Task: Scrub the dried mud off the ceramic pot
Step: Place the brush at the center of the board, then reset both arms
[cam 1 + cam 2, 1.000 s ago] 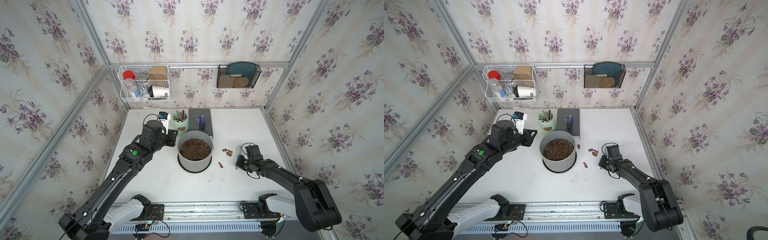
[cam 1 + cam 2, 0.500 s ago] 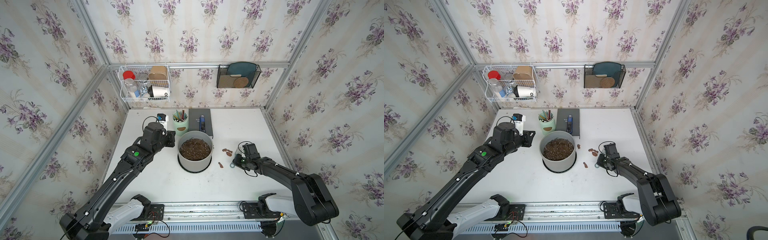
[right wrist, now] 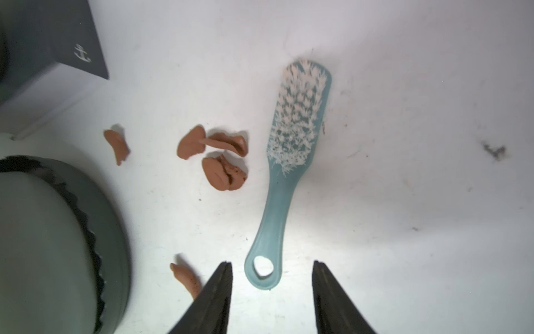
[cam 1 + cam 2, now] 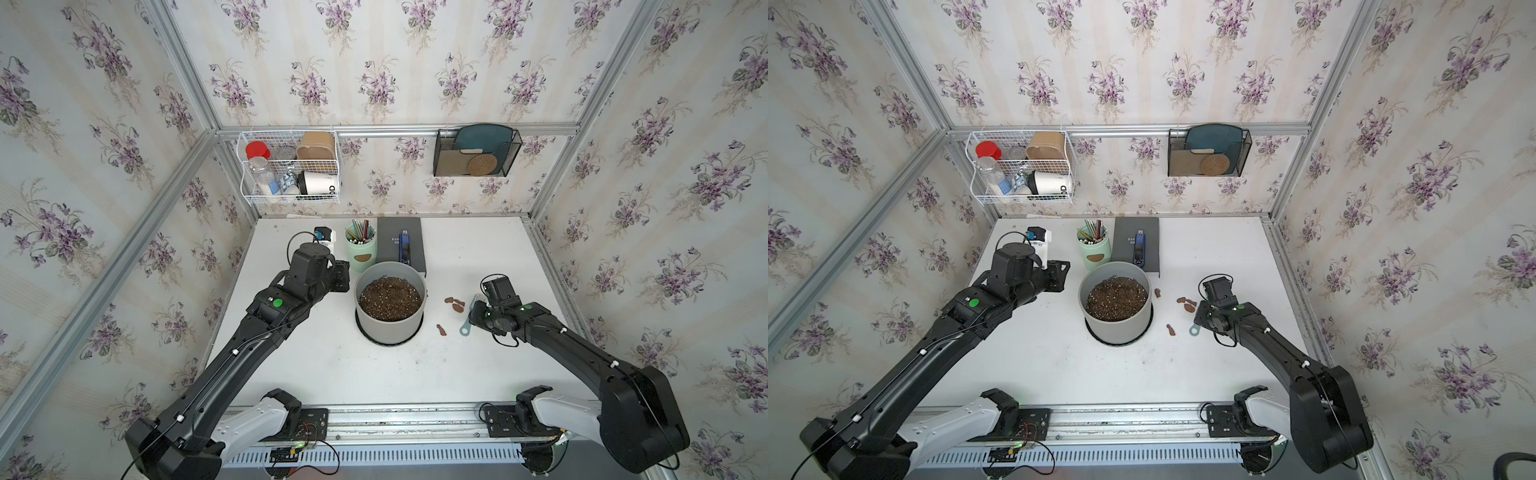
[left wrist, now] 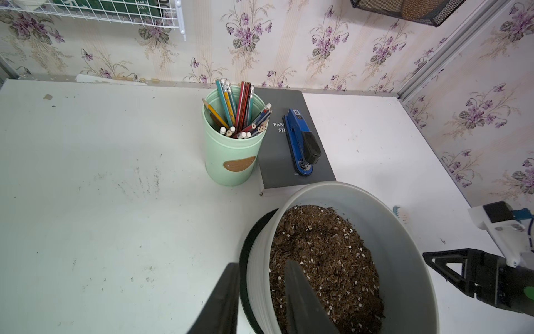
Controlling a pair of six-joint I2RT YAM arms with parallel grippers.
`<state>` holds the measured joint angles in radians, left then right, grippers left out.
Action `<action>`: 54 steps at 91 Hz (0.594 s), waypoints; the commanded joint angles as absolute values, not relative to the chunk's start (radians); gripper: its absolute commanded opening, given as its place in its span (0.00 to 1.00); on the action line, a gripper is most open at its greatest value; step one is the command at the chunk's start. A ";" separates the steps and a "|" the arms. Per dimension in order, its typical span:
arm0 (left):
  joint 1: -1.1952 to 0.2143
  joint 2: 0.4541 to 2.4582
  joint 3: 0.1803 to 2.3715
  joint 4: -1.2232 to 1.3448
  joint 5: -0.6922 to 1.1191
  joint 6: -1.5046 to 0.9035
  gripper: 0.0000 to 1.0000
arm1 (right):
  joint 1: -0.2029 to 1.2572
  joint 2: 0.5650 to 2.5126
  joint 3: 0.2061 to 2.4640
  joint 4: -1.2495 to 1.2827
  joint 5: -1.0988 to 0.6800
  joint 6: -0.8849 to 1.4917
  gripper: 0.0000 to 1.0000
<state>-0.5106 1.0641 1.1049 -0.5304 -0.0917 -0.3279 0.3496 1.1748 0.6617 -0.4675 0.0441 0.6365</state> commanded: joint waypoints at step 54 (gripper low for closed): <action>-0.443 1.164 0.898 0.157 -0.779 0.121 0.75 | 0.350 0.697 0.410 0.088 0.551 0.375 1.00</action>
